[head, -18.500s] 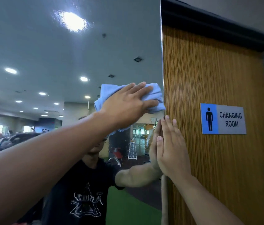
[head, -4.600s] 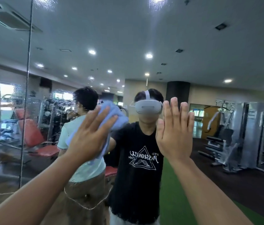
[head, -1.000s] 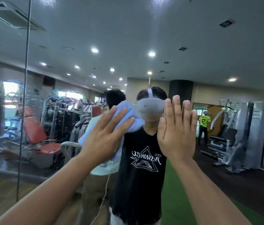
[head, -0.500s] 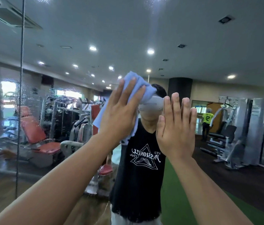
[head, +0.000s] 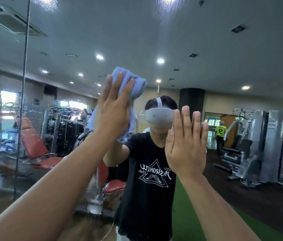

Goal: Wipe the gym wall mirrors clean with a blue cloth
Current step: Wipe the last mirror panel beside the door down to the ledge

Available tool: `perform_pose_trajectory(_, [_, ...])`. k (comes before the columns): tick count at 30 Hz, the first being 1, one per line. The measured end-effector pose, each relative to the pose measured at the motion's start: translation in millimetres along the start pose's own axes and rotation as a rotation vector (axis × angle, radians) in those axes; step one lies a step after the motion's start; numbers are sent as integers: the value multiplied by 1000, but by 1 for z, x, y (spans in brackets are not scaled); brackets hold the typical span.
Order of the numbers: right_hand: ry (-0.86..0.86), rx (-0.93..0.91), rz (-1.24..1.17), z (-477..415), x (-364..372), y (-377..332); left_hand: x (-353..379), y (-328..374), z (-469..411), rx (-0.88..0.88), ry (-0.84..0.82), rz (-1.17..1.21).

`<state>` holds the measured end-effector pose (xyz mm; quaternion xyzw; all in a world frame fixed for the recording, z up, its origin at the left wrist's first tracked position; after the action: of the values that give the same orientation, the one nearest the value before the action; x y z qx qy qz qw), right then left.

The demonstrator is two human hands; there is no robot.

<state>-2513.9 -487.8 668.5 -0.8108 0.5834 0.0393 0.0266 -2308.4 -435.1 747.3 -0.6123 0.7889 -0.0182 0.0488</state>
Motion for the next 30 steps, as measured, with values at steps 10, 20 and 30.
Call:
perform_pose_trajectory(10, [-10,-2,-35,0,2,4,15,16,118,392,-148,-13])
perform_pose_trajectory(20, [34,10,34,-1,3,-4,-17,-46,33,21,-61,-8])
perform_pose_trajectory(30, [-50,65,10,-3,-4,-12,-9,-44,130,415,-218,-46])
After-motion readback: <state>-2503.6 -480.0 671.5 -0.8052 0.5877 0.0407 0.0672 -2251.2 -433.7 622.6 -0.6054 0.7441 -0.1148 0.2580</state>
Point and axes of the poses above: each hand's wrist, its own z-axis away from the middle knuckle, its own x-axis out of the palm, y = z × x, the point moved 3 cm from there along -z, towards the middle knuckle, and after that the axes turned 3 degrees about x, right-handed, at the moved point
